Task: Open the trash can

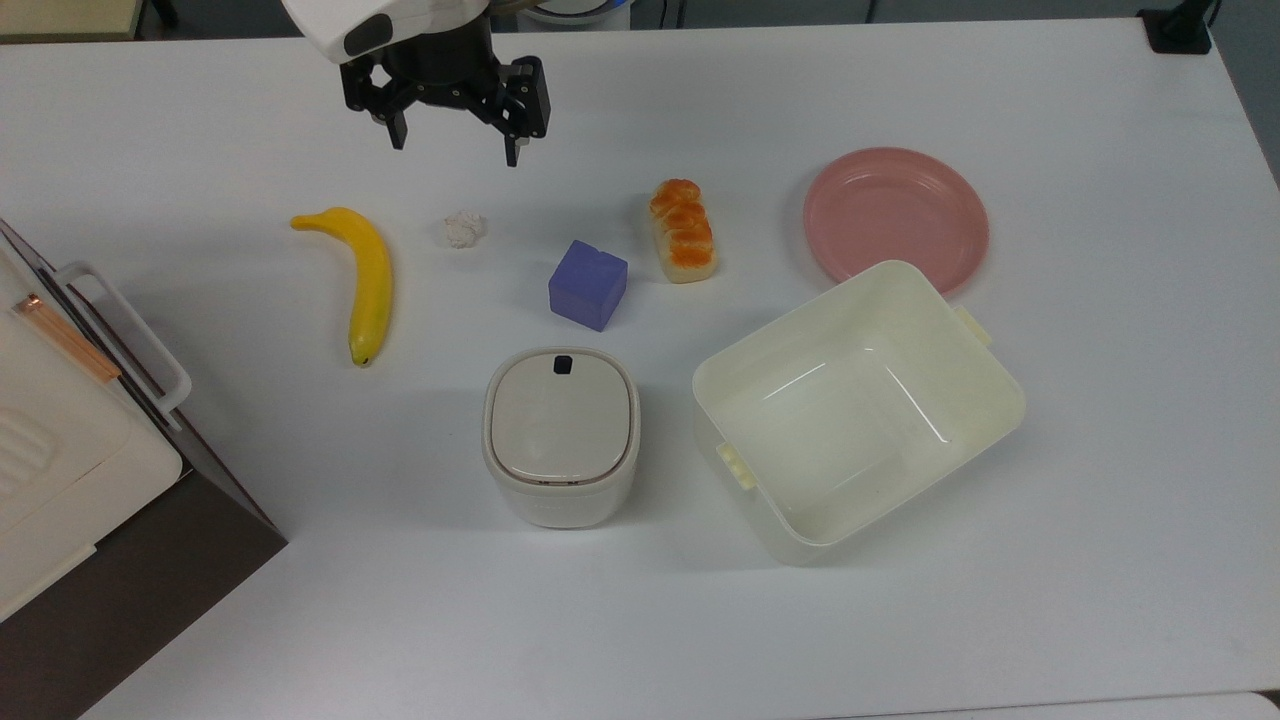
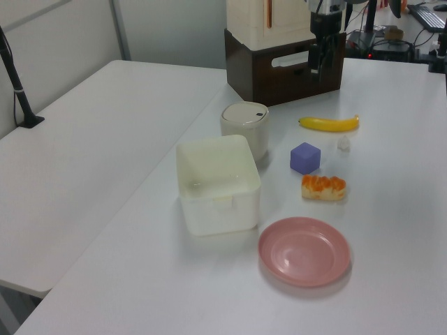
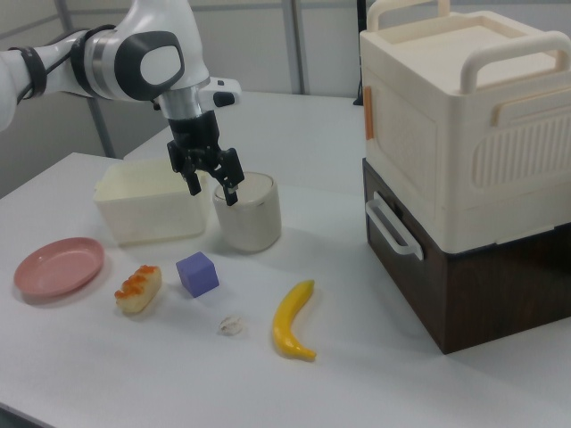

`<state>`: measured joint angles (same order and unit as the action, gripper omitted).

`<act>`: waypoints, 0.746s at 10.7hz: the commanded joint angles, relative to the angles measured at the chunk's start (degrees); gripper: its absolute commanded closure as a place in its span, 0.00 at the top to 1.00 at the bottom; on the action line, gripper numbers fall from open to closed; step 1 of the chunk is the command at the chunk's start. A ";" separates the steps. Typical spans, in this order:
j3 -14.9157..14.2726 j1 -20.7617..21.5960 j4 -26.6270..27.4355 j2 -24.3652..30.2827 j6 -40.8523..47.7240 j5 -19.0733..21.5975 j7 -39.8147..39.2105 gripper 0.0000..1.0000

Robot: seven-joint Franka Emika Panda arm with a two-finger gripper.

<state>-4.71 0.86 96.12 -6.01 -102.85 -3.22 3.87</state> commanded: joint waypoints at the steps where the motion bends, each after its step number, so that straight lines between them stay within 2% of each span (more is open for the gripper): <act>1: -0.30 0.19 -0.59 0.56 1.78 -0.03 -0.09 1.00; 8: -0.30 -0.16 -0.59 0.56 1.34 0.67 0.00 1.00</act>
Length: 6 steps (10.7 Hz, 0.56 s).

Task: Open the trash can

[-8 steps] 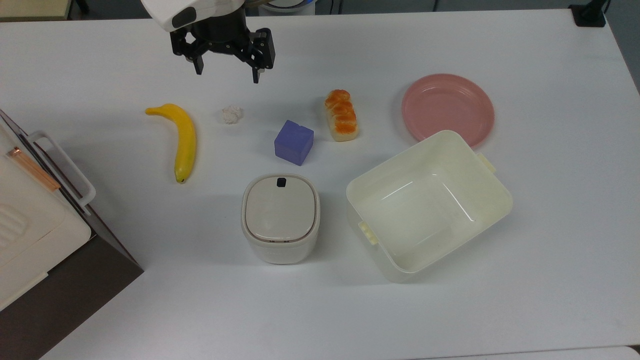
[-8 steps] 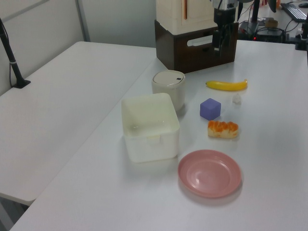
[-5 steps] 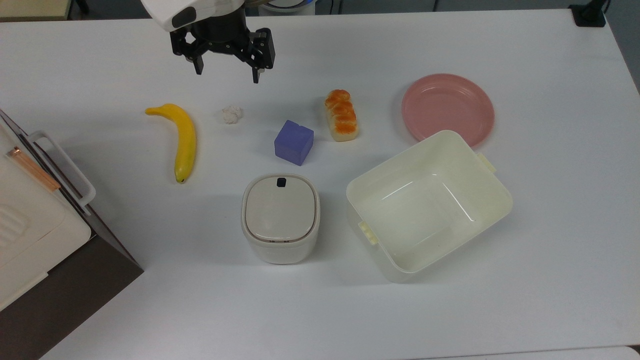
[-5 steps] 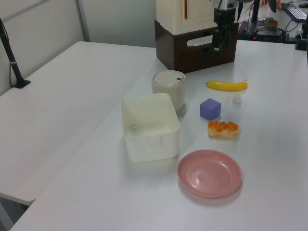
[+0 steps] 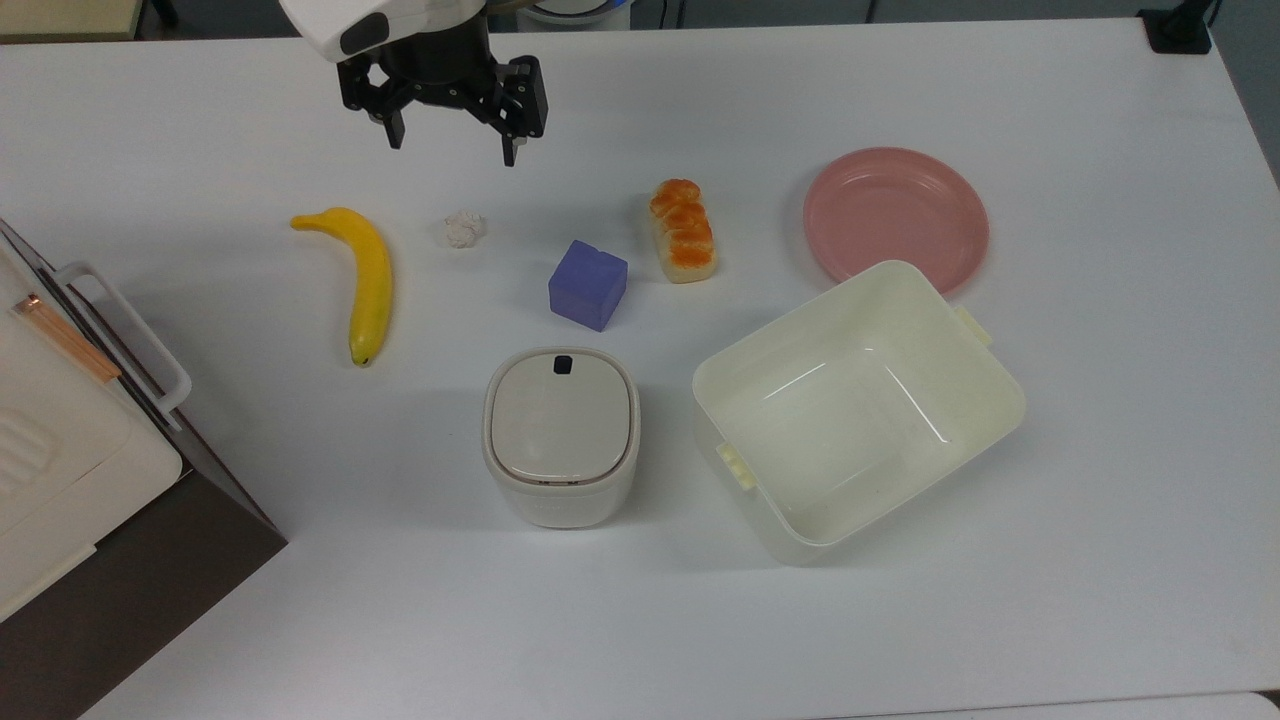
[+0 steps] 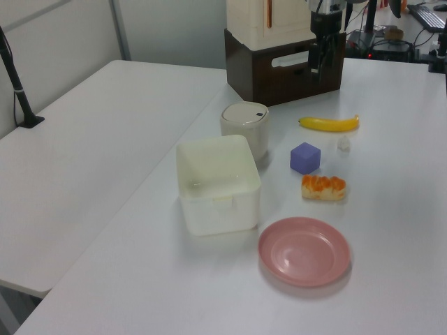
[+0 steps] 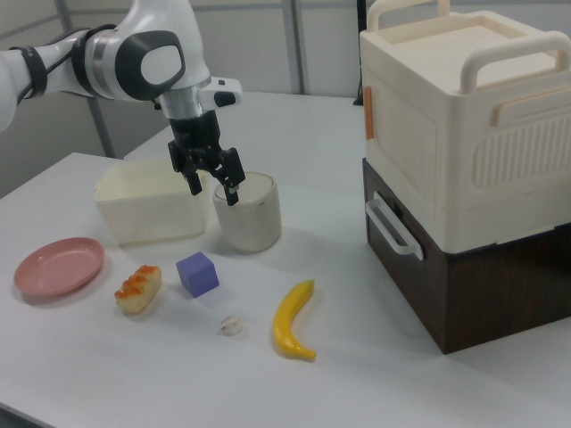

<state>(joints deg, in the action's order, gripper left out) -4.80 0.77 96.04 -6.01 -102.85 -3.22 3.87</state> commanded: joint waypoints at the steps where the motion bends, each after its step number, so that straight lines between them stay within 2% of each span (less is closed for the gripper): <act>1: -0.21 -0.07 -0.50 0.56 1.34 0.58 -0.35 1.00; 6: -0.21 -0.07 -0.50 0.47 1.25 0.67 -0.79 1.00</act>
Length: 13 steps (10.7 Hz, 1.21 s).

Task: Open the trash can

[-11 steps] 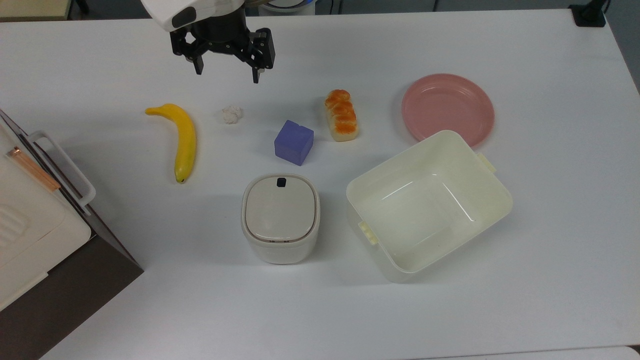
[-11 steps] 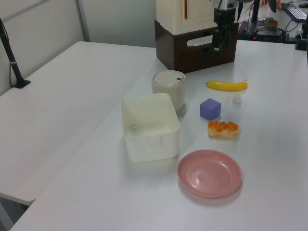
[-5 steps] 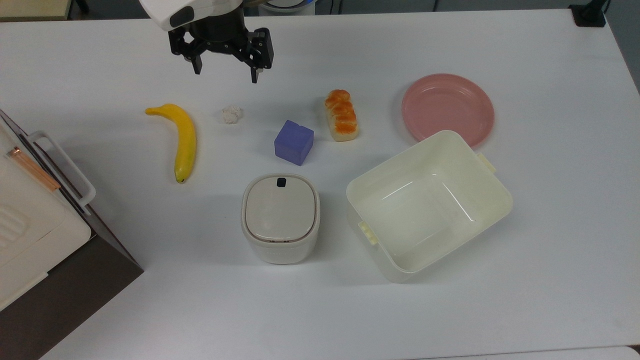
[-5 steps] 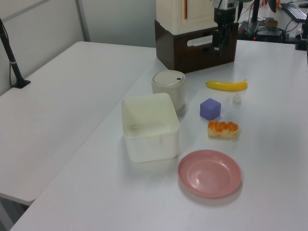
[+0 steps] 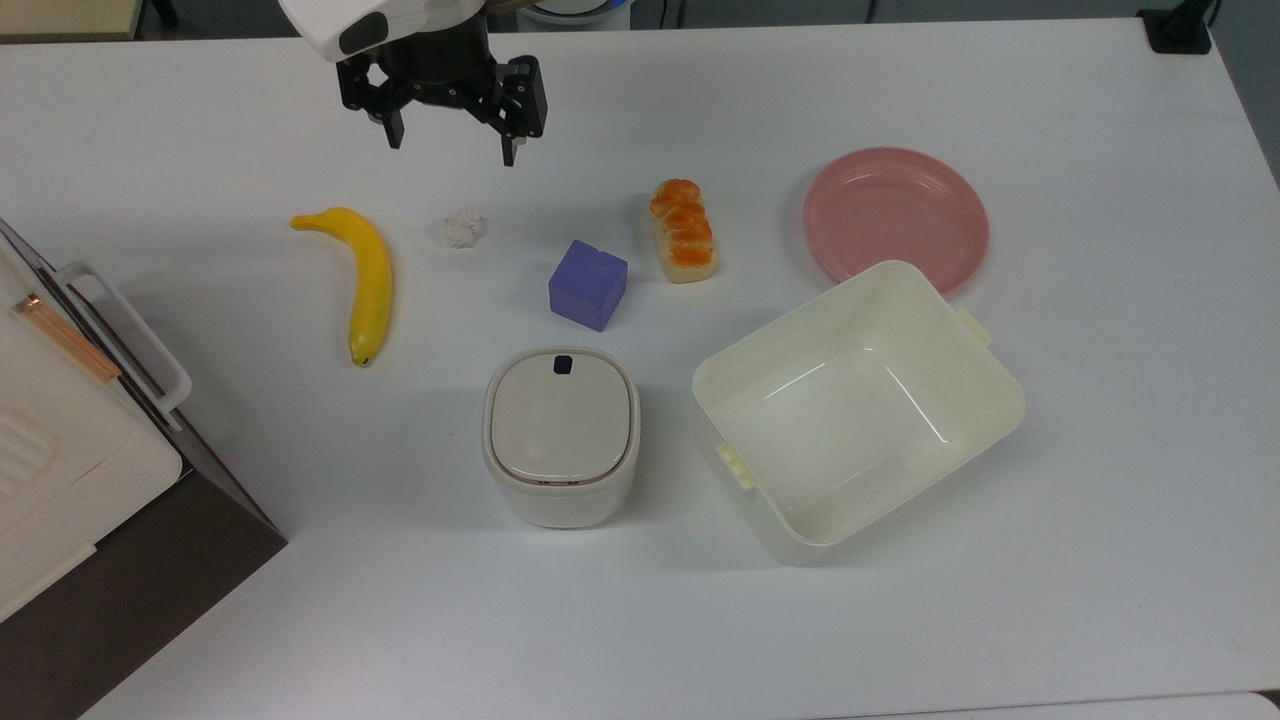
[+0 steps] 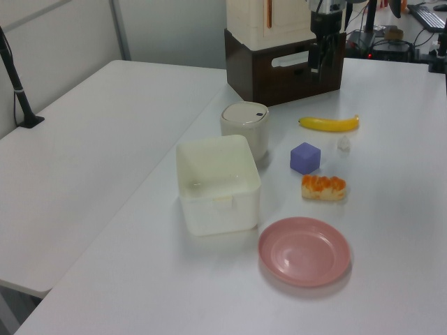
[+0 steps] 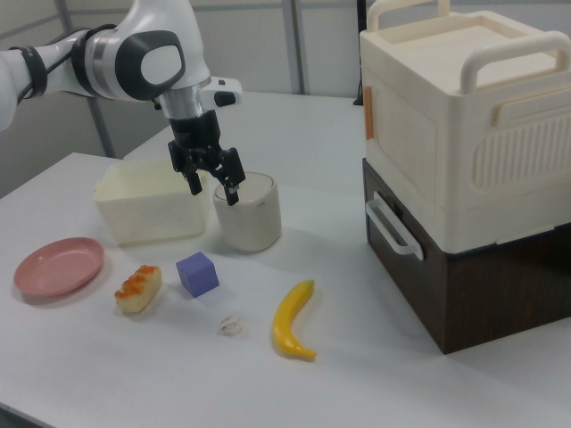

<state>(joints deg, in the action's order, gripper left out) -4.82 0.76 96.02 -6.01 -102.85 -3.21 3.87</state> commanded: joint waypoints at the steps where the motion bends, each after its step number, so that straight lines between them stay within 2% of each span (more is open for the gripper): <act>1: -0.19 -0.05 -0.48 0.47 1.25 0.67 -0.88 1.00; 3: -0.28 -0.05 -0.48 0.12 0.73 0.58 -1.67 0.96; 4: -0.37 -0.05 -0.48 0.21 0.46 0.67 -3.06 0.86; 6: -0.46 -0.05 -0.48 -0.05 0.29 1.80 -5.62 0.58; 7: -0.54 -0.14 -0.48 -0.23 -1.80 2.59 -5.89 0.50; 9: -0.55 0.03 -0.30 -1.89 -6.47 4.87 -5.28 0.29; 10: -0.46 0.30 -0.22 -2.51 -9.01 5.41 -5.36 0.23; 12: -0.46 0.65 -0.48 -4.53 -15.94 10.39 -5.45 0.23; 13: -0.11 1.17 -0.48 -5.84 -19.72 10.94 -5.10 0.23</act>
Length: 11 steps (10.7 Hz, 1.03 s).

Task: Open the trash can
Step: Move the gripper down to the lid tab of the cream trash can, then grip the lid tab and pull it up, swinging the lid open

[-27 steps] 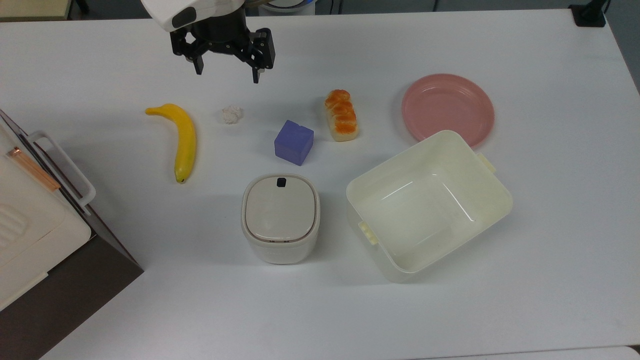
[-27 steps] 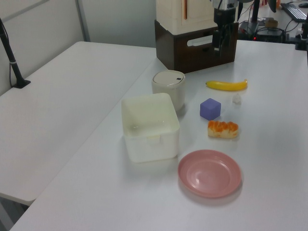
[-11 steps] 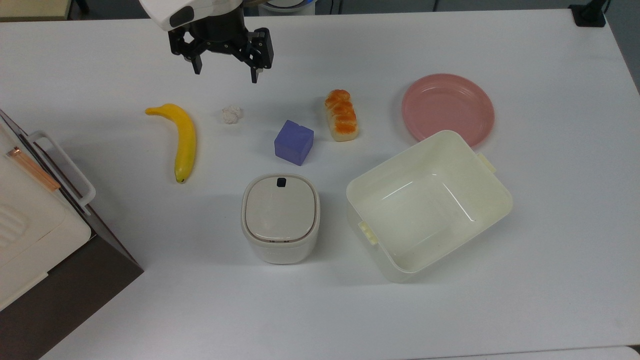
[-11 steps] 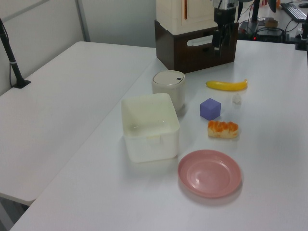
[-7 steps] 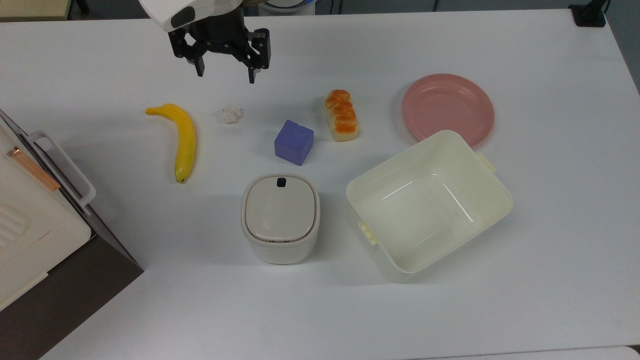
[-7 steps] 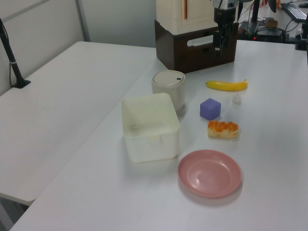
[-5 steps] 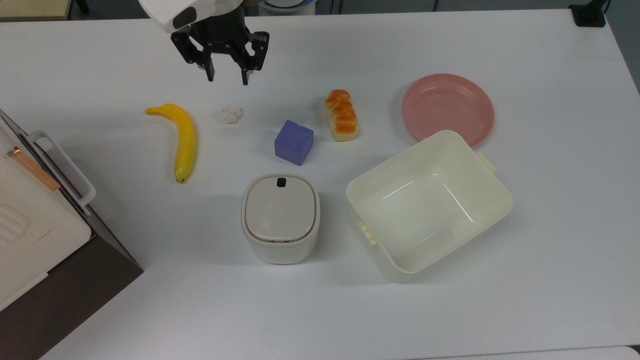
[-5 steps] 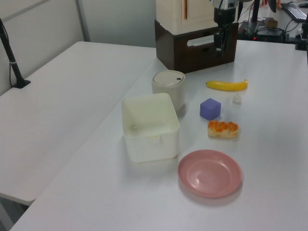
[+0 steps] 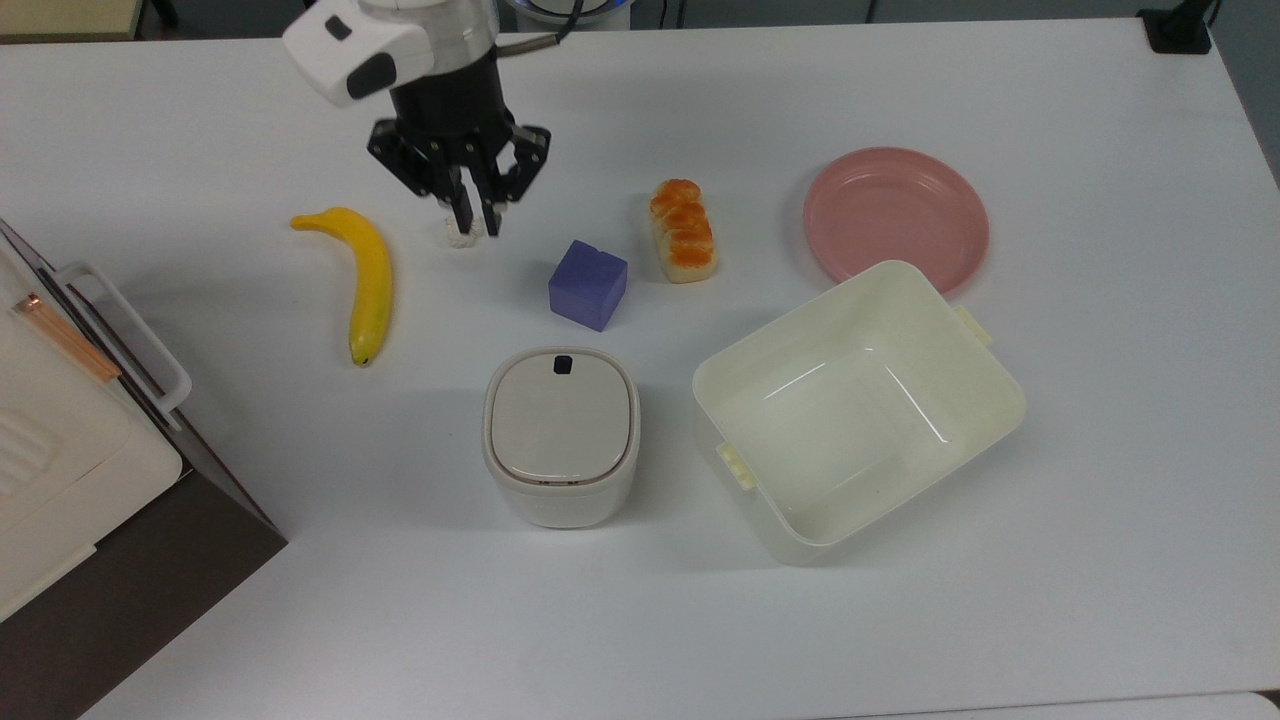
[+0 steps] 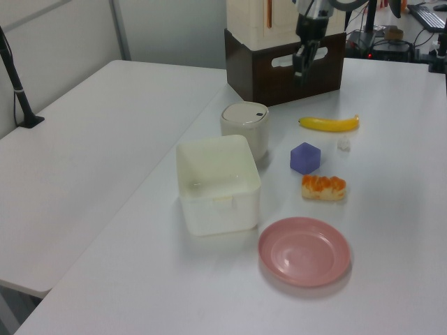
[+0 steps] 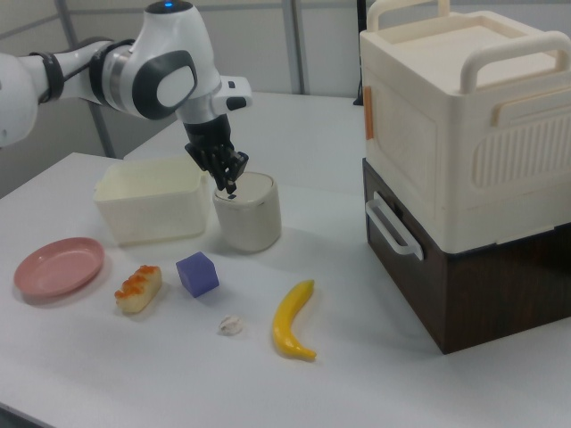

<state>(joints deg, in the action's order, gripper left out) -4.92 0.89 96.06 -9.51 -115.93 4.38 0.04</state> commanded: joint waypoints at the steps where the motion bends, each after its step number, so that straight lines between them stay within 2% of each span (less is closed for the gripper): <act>1: 0.00 2.43 -0.61 -3.14 -10.68 3.44 -1.01 0.23; 4: 0.09 6.04 -0.96 -7.97 -21.15 2.48 2.33 0.23; 8: 0.09 7.46 -2.28 -11.41 -22.49 2.03 2.42 0.04; 11: -0.17 7.28 -2.28 -11.94 -24.16 1.69 2.33 0.00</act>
<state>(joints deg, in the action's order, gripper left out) -4.43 7.75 94.60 -20.92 -138.93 6.39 1.58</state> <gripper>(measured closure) 0.969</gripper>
